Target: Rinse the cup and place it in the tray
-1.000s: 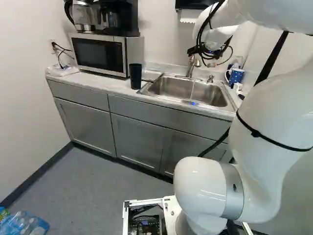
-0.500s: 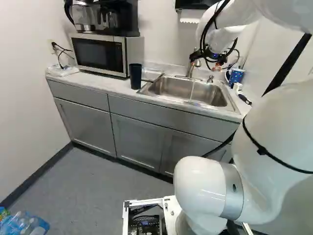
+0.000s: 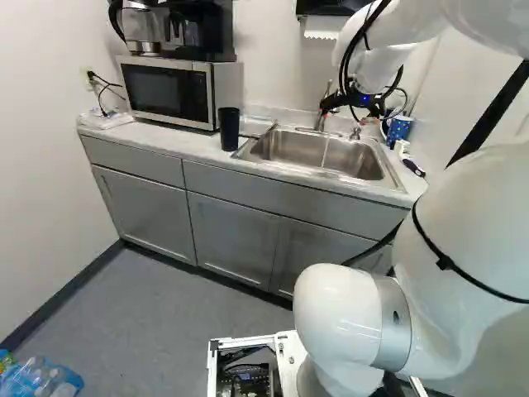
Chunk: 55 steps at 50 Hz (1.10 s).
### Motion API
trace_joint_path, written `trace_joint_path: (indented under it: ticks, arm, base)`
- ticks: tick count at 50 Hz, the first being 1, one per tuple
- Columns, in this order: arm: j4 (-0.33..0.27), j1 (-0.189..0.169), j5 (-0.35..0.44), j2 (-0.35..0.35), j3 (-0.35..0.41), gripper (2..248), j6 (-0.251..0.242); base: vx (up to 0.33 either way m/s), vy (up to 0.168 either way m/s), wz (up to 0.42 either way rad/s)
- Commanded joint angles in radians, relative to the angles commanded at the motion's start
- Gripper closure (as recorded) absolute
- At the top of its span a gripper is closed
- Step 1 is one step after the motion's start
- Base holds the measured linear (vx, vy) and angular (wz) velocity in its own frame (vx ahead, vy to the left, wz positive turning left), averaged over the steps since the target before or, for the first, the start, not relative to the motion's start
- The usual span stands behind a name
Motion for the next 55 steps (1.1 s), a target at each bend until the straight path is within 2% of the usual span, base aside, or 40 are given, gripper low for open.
trace_joint_path:
  ticks: [29, 44, 55]
  arm:
    - [0.000, 0.000, -0.153, 0.000, 0.000, 3, 0.000]
    - [0.001, 0.003, -0.155, 0.002, 0.002, 3, 0.000]
    - [0.001, 0.031, -0.155, 0.016, 0.014, 3, 0.000]
  base:
    - [0.000, 0.000, 0.000]
    - [0.000, 0.000, 0.000]
    - [0.000, 0.000, 0.000]
